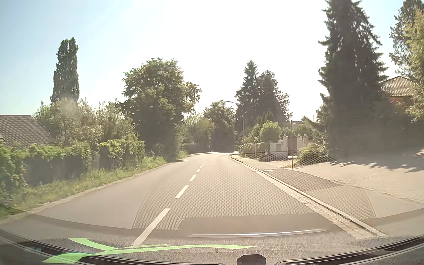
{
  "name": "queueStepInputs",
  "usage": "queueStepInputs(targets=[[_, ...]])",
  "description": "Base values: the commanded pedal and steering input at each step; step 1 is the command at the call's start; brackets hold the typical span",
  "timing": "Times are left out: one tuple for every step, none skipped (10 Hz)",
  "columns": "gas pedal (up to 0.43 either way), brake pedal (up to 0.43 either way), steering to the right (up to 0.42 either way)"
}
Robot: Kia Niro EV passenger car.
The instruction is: Follow the waypoints while adhering to traffic rules and regulations
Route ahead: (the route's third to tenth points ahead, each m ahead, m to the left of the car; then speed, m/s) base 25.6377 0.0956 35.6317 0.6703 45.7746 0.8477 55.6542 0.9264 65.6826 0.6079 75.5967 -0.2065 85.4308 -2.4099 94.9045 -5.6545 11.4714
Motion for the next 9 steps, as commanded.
queueStepInputs(targets=[[0.039, 0.0, -0.021], [0.059, 0.0, -0.017], [0.079, 0.0, -0.015], [0.079, 0.0, -0.014], [0.087, 0.0, -0.015], [0.087, 0.0, -0.015], [0.098, 0.0, -0.016], [0.098, 0.0, -0.016], [0.098, 0.0, -0.014]])
